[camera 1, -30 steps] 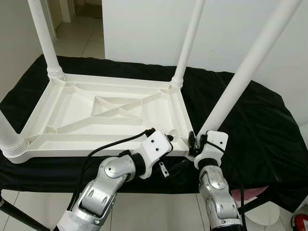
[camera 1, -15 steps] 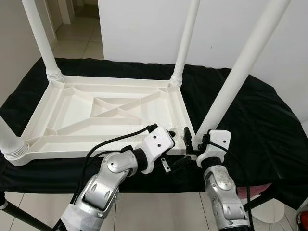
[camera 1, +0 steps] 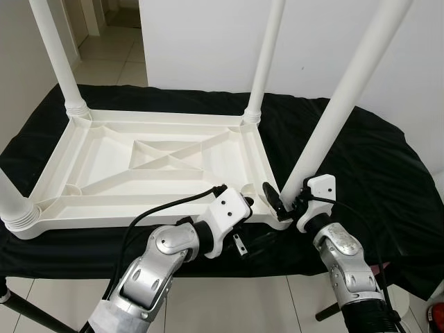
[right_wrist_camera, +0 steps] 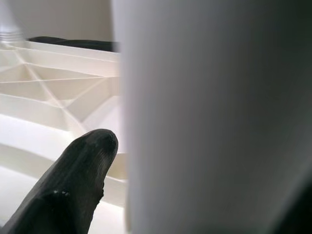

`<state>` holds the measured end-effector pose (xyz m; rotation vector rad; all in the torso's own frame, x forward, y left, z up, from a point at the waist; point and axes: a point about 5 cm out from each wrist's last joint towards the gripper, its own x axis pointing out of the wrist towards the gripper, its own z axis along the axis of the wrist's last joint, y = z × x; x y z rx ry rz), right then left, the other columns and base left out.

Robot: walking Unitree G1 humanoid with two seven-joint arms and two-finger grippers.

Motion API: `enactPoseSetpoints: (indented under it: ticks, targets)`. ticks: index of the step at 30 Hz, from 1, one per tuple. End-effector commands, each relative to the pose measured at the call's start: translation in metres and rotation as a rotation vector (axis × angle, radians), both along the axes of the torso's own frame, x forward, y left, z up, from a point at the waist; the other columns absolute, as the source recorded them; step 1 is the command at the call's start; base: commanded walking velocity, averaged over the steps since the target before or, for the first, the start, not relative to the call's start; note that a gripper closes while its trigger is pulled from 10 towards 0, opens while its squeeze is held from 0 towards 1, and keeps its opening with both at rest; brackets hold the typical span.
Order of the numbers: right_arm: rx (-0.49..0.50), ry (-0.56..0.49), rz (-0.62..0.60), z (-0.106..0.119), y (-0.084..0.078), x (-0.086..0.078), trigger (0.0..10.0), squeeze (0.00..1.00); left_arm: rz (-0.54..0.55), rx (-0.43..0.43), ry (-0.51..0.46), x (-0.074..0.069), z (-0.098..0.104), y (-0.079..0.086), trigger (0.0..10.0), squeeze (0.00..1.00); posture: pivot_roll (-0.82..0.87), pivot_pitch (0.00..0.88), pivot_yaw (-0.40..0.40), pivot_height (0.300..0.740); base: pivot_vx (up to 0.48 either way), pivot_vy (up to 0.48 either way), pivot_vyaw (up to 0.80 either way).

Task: Building children table

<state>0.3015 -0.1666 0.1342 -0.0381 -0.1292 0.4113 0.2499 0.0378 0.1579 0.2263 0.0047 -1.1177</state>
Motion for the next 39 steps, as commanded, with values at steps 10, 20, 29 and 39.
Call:
enactPoseSetpoints:
  ticks: [10, 20, 29, 39]
  targets:
    - [-0.069, 0.049, 0.177, -0.004, -0.001, 0.021, 10.0, 0.0, 0.075, -0.028, 0.057, -0.001, -0.015, 0.008, 10.0, 0.0, 0.01, 0.0, -0.105, 0.74, 0.0, 0.0, 0.0]
    - [-0.085, 0.07, 0.2, -0.009, -0.004, 0.023, 0.2, 0.0, 0.108, -0.018, 0.04, 0.001, -0.016, 0.01, 10.0, 0.0, 0.03, 0.0, -0.114, 0.74, 0.0, 0.0, 0.0]
    - [-0.005, 0.153, 0.179, -0.029, -0.014, 0.014, 0.0, 0.0, 0.108, -0.016, 0.026, 0.0, -0.014, 0.01, 10.0, 0.0, 0.02, 0.0, -0.103, 0.74, 0.0, 0.0, 0.0]
    - [0.058, 0.178, 0.077, -0.039, -0.008, 0.006, 10.0, 0.0, 0.098, -0.022, 0.005, -0.001, -0.015, 0.005, 10.0, 0.0, 0.0, 0.0, -0.114, 0.74, 0.0, 0.0, 0.0]
